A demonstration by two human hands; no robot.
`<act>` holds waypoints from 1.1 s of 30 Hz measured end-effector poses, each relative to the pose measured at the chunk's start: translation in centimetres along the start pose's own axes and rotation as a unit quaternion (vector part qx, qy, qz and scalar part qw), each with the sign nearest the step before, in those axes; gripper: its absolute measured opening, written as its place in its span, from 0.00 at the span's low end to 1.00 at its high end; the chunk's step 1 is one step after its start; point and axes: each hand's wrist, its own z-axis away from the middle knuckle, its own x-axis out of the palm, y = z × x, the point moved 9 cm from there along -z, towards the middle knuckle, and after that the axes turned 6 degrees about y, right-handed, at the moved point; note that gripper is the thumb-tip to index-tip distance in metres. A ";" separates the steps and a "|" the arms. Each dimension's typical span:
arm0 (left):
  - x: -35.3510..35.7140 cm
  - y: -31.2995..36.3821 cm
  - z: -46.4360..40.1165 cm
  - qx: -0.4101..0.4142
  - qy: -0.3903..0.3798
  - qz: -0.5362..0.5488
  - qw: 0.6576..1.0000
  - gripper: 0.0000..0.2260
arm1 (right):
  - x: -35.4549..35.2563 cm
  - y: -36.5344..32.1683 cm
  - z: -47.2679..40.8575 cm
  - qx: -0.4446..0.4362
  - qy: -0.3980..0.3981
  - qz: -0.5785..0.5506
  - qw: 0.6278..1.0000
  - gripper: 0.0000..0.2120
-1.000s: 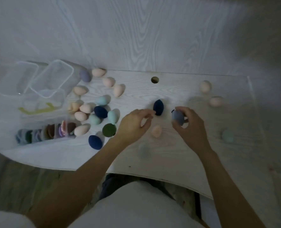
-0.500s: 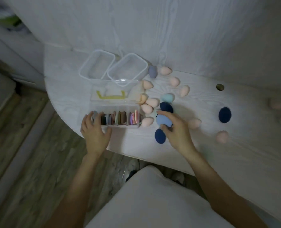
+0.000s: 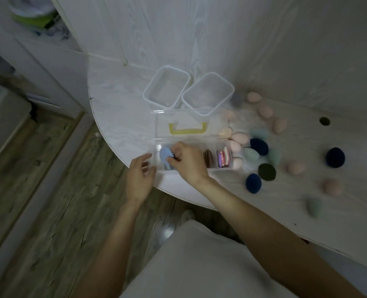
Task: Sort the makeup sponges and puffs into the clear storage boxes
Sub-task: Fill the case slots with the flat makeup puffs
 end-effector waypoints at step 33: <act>1.4 0.6 -1.8 0.043 -0.047 -0.160 0.985 0.19 | -15.8 22.5 6.3 0.176 0.143 0.199 0.953 0.10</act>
